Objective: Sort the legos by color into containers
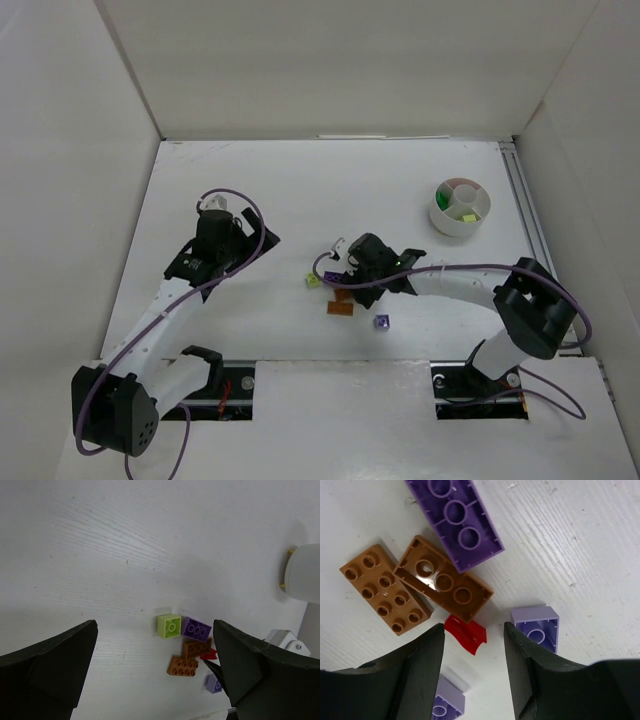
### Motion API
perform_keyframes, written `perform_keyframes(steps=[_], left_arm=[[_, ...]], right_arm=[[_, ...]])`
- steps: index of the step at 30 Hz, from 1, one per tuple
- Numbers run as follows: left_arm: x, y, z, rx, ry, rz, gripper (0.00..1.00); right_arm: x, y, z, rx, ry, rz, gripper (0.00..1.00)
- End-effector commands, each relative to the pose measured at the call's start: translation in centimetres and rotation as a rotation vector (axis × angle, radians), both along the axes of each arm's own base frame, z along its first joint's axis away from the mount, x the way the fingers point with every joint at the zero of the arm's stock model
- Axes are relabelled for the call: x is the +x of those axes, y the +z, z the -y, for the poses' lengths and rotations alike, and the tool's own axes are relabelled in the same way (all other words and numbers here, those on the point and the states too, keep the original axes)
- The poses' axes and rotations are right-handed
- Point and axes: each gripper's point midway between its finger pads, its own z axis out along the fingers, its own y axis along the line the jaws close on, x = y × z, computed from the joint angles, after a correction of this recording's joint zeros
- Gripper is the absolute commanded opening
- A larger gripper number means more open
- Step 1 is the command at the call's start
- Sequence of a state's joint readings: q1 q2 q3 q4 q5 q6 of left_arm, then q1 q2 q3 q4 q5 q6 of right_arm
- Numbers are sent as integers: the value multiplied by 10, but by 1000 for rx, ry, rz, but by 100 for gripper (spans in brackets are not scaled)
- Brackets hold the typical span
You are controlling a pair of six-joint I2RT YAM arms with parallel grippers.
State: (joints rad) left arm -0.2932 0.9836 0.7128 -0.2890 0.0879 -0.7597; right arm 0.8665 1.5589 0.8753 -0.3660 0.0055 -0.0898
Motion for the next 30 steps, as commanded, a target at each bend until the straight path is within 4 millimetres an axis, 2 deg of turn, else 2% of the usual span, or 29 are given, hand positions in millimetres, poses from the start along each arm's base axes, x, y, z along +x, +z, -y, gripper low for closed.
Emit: perform_keyframes(steps=[1,8,15,23,27,30], left_arm=[[10,13,0,11,2,46,99],[10,13,0,11,2,46,99],[10,13,0,11,2,46,99],[6,10,-1,11,2,46,99],[5,13,-1,9,2,54,99],[4,14,-2,9,2,54,99]], right_arm=[[11,11,-12,76,20,-3,56],[-3,7,-14,102,43,-63,55],[-21,-4,-7,35,29,-100,52],[-27,-2,5,-14,-44,-102,52],[-26,-8,10,-46,-83,-82,52],[-25,-9,0,-36,-83,-61,52]])
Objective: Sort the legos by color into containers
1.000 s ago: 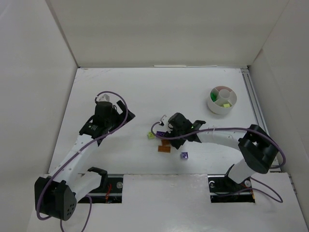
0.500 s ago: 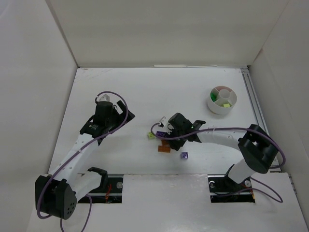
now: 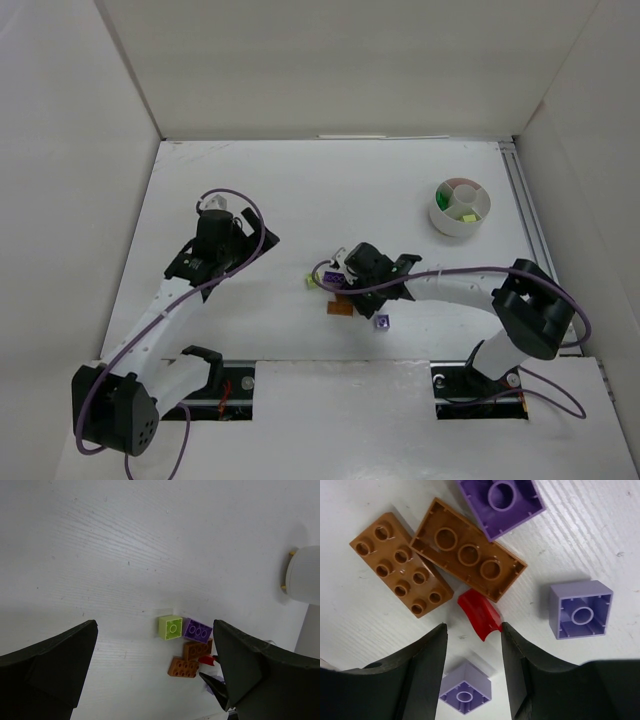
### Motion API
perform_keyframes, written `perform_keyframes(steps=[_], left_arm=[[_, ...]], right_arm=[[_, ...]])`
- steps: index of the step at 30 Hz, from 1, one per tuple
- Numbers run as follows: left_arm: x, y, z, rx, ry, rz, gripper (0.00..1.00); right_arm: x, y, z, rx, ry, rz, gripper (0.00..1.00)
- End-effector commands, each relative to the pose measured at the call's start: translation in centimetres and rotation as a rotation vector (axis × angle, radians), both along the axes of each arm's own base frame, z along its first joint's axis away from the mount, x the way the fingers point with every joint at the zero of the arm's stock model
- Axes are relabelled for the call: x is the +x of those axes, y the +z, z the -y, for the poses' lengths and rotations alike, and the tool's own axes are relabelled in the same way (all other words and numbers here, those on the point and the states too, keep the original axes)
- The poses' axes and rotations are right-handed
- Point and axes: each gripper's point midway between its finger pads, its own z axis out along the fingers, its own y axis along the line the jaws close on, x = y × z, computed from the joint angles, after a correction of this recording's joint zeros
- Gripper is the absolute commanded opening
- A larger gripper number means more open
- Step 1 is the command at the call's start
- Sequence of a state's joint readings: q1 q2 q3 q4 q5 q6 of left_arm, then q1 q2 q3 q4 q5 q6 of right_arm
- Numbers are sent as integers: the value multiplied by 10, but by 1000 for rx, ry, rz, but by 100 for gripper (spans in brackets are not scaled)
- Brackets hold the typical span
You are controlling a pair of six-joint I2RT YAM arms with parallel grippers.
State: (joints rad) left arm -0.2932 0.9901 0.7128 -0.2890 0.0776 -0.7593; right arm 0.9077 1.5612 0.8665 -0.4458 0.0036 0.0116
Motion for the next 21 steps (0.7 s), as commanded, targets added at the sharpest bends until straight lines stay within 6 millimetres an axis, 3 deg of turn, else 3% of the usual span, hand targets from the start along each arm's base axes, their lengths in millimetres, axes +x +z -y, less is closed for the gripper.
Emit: perform_keyframes(steps=[1,5,10,17,21], left_arm=[[3,16,0,0,-6,59,99],[1,17,-1,0,-6,59,99],[-2,20,-2,-2,-6,67,99],[-3,16,-2,7,-11,61,99],[-3,18,-4,13,-4,61,99]], right_arm=[[4,1,-8,9,-34,40,52],[11,3,-14,26,-49,62,52],[12,4,-16,33,-49,67,44],[19,0,-20,38,-47,89,47],[17,-3,-21,34,-33,78,40]])
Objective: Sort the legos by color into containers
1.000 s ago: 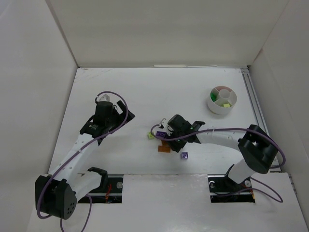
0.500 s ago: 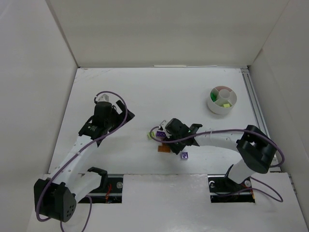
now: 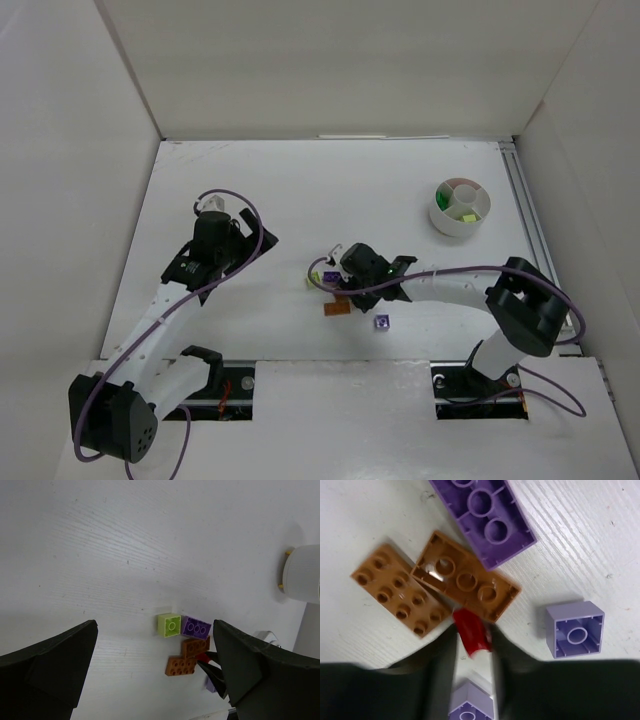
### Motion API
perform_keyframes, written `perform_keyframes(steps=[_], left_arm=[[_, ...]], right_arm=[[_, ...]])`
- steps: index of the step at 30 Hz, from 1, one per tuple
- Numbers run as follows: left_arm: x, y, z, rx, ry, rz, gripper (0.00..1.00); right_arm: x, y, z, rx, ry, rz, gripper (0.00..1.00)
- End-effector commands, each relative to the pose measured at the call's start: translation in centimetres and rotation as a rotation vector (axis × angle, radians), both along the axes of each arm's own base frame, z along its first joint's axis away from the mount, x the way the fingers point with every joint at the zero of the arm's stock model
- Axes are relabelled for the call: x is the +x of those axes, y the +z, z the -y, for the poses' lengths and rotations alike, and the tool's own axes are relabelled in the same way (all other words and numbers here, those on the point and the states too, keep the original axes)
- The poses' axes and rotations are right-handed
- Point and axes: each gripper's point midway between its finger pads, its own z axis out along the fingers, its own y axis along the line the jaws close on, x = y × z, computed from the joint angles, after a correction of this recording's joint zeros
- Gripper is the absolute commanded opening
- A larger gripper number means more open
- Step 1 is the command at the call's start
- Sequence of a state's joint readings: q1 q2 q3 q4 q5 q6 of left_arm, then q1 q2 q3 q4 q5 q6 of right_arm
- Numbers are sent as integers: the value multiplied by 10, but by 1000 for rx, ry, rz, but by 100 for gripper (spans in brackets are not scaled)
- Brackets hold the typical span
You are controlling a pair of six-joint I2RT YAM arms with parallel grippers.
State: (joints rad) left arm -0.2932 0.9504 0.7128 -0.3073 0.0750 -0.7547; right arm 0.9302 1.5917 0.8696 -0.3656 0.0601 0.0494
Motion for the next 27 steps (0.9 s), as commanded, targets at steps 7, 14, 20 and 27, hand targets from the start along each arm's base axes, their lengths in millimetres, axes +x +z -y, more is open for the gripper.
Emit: perform_keyframes(steps=[7,14,20,27], left_arm=[[6,16,-3,25,-2,53,99],[21,29,4,37,-47,102,99],[47,46,20,67,-152,171,99],[73,55,32,71,-199,221,99]], right_arm=[[10,35,-2,33,-24,72,13],[40,80,2,124,-65,117,10],[128,145,80,154,-319,298,10],[215,199,198,162,-652,438,12]])
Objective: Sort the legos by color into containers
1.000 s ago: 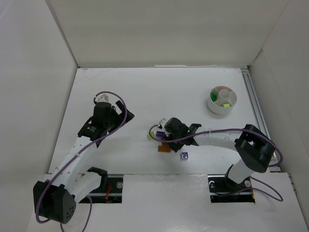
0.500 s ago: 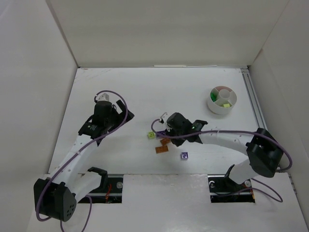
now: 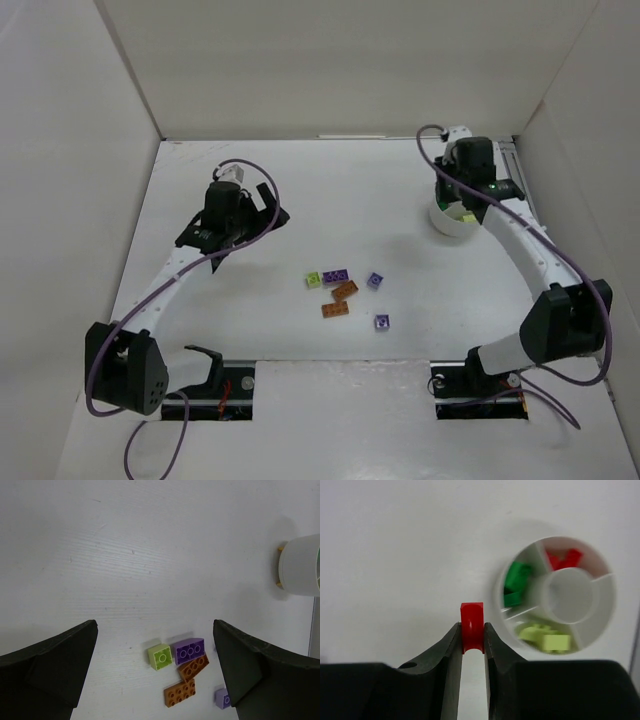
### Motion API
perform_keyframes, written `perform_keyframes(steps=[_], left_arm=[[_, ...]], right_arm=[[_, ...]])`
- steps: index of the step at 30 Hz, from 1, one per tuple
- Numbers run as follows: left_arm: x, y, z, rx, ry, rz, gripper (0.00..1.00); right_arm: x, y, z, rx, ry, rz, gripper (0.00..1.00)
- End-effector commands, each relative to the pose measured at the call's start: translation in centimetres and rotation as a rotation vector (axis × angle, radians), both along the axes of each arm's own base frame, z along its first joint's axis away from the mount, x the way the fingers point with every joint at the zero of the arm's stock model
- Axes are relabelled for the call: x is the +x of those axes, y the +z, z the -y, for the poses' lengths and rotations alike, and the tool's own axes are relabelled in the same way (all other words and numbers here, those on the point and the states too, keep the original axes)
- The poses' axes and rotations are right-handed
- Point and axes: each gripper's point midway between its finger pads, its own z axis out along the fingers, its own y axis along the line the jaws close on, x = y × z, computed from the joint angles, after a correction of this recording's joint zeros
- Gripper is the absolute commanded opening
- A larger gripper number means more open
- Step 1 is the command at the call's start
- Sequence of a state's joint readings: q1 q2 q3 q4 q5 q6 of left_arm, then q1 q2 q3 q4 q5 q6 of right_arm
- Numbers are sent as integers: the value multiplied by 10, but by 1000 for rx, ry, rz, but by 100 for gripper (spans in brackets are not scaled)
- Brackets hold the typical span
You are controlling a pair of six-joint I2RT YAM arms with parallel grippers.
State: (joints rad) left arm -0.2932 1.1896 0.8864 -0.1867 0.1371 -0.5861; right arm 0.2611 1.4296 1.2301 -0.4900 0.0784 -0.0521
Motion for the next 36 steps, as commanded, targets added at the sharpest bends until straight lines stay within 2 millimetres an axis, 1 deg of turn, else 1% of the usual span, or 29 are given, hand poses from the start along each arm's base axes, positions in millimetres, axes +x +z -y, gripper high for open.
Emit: perform_keyframes(steps=[1,2,3,5,6,7,8,9,10,11,12,13,15,17,18,20,22,23,24,25,26,27,29,30,31,33,34,35,36], left_arm=[[19,31,10,-2,-58,129,99],[24,40,11,-10,-57,158,99],[26,39,11,-1,-63,162,99],[29,47,14,-5,-75,193,99],[31,50,14,-9,-75,206,99],[34,50,15,-8,-75,205,99],[36,46,13,1,-65,196,99],[38,51,14,5,-69,211,99],[44,50,13,19,-67,210,99],[46,51,14,20,-67,210,99],[49,52,15,20,-67,210,99],[51,52,15,27,-72,211,99],[56,48,17,30,-72,199,99],[63,55,19,27,-72,213,99],[66,49,16,33,-63,192,99],[69,48,17,36,-64,182,99],[73,49,18,36,-64,183,99],[75,50,18,36,-64,183,99],[75,50,19,36,-64,183,99],[75,45,20,33,-72,172,99],[75,45,20,33,-72,172,99],[76,50,22,26,-81,179,99],[77,46,23,28,-81,171,99],[78,42,23,30,-81,162,99],[79,46,23,28,-81,170,99],[78,47,25,15,-85,166,99],[78,47,25,15,-85,166,99],[78,43,27,12,-93,156,99],[78,43,27,5,-89,153,99]], right_arm=[[31,24,38,3,-82,49,12],[39,27,58,3,-131,53,12],[47,27,66,8,-158,45,12],[55,26,84,1,-204,37,12],[61,33,101,-8,-248,50,12],[65,23,108,-12,-262,20,12],[69,24,116,-27,-279,22,12],[71,22,128,-28,-305,14,12],[78,24,134,-44,-301,18,12],[81,25,135,-51,-295,21,12],[84,25,141,-51,-309,23,12],[90,33,147,-62,-309,42,12],[96,24,148,-79,-296,19,13],[104,20,149,-91,-287,8,13],[105,15,148,-93,-274,-3,13],[111,13,149,-93,-273,-3,14],[111,1,146,-90,-252,-35,14],[111,1,146,-90,-252,-35,14],[110,-8,146,-91,-251,-55,14],[110,-8,146,-91,-251,-55,14],[108,-13,144,-85,-244,-68,14],[107,-17,144,-85,-243,-72,14],[105,-22,144,-86,-243,-83,15],[105,-22,148,-86,-252,-83,15],[105,-22,147,-79,-245,-83,15],[103,-26,145,-74,-238,-94,16],[101,-31,145,-74,-237,-106,16],[101,-31,145,-74,-237,-106,18],[99,-40,145,-75,-237,-126,18]])
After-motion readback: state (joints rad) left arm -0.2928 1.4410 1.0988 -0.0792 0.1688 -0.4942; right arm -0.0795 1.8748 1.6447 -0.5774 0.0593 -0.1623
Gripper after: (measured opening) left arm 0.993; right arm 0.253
